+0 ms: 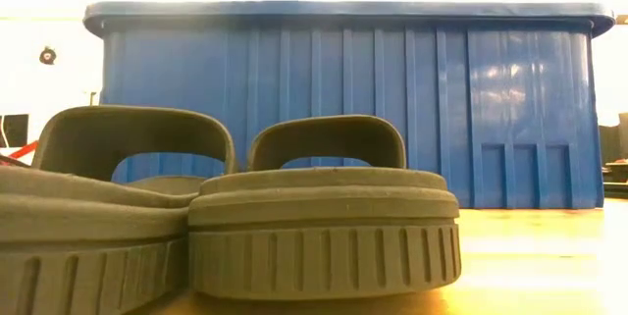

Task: Pick and place slides into bin
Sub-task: Put the pink slide into the blue organizer bin

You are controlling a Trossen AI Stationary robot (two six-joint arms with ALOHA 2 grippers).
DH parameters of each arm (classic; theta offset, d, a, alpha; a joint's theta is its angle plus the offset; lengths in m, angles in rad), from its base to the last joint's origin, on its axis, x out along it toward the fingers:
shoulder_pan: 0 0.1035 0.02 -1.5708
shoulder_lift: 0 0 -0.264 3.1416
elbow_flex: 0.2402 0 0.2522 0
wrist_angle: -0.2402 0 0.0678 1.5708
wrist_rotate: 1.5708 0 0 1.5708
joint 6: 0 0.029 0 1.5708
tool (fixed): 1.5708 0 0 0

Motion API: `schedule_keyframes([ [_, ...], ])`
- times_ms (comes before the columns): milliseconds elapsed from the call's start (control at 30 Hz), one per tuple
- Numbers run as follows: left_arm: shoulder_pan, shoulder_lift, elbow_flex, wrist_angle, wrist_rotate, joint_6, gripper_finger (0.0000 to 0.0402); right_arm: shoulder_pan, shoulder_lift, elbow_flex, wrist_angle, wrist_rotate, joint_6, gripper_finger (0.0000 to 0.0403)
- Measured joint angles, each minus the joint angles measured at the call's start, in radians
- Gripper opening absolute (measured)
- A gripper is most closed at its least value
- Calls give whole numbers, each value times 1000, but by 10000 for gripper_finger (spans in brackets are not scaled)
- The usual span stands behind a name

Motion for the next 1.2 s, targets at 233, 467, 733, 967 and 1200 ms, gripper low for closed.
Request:
schedule_keyframes([
  [233,189,63,4,491,13,809,0,0,0,0,0,0,8,48],
  [467,410,143,6,325,15,766,0,0,0,0,0,10,8,48],
  [733,569,300,81,126,21,666,0,0,0,0,1,42,93,48],
  [967,625,484,205,8,43,796,0,0,0,0,0,45,92,47],
  [1200,657,632,226,-68,77,825,0,0,0,0,0,111,92,47],
])
